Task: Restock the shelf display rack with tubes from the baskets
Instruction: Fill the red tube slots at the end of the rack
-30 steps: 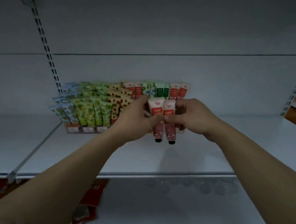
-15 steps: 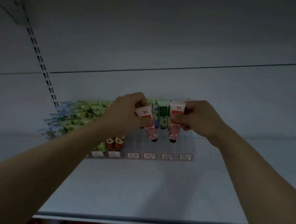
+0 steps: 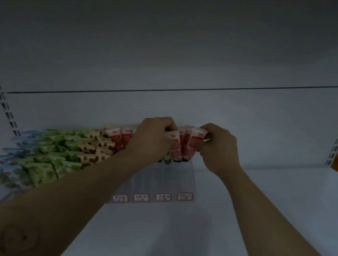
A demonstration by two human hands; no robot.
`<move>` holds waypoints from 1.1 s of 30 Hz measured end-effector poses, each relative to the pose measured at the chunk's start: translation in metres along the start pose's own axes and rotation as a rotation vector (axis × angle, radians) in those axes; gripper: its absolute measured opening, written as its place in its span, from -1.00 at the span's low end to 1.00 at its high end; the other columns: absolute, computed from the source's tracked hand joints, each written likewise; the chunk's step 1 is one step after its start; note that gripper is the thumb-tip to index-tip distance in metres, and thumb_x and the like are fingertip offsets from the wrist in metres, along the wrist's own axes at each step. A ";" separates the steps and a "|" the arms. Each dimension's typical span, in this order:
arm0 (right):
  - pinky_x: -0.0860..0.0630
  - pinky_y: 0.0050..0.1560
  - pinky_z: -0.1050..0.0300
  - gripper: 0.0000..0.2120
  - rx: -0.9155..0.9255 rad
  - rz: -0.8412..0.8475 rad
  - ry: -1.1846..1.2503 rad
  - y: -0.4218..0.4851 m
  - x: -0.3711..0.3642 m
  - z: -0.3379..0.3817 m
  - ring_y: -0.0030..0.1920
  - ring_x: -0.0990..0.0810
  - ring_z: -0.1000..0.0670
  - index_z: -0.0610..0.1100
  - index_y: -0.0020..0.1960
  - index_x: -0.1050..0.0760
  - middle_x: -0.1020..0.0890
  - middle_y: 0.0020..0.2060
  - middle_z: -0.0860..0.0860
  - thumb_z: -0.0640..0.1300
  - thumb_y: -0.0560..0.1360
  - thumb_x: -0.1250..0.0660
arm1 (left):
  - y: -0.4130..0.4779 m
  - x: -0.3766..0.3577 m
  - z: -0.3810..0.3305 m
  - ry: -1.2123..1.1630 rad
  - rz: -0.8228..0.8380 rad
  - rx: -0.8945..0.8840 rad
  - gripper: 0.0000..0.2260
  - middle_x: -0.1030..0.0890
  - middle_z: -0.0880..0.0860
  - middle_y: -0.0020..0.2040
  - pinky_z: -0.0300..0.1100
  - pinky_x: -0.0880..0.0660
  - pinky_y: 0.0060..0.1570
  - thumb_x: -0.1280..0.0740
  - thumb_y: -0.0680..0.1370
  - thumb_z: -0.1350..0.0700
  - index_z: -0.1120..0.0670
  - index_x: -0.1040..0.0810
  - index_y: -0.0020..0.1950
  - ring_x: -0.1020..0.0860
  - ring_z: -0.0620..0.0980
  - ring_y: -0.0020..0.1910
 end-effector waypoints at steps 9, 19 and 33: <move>-0.47 -0.27 0.20 -0.90 0.034 0.022 -0.058 0.012 -0.016 -0.012 -0.26 -0.58 -0.01 -0.15 -0.06 -0.59 -0.63 -0.25 -0.02 -0.26 0.43 -0.39 | 0.022 -0.012 0.006 0.098 0.023 -0.096 -0.84 -0.64 0.05 -0.18 -0.14 -0.53 -0.16 -0.51 0.36 0.19 0.08 -0.59 -0.13 -0.56 -0.02 -0.22; -0.49 -0.22 0.05 -0.92 0.168 -0.015 -0.184 0.012 -0.018 -0.003 -0.25 -0.54 -0.04 -0.15 -0.09 -0.56 -0.62 -0.22 -0.07 -0.24 0.42 -0.39 | 0.024 -0.019 0.000 0.166 0.036 -0.180 -0.85 -0.66 0.10 -0.19 -0.09 -0.53 -0.15 -0.50 0.35 0.22 0.15 -0.62 -0.12 -0.59 0.03 -0.23; -0.55 -0.11 -0.02 -0.79 0.171 -0.023 -0.314 0.014 -0.029 0.016 -0.18 -0.59 -0.15 -0.22 -0.06 -0.64 -0.68 -0.18 -0.15 -0.22 0.41 -0.26 | 0.015 -0.014 0.014 0.068 -0.055 -0.121 -0.85 -0.62 0.05 -0.20 -0.39 -0.24 -0.29 -0.54 0.34 0.21 0.17 -0.62 -0.17 -0.52 -0.03 -0.24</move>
Point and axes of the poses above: each hand's wrist, its own y-axis towards the middle knuckle, its own x-axis out of the back of the hand, z = x × y, the point moved 7 cm from there along y, towards the middle knuckle
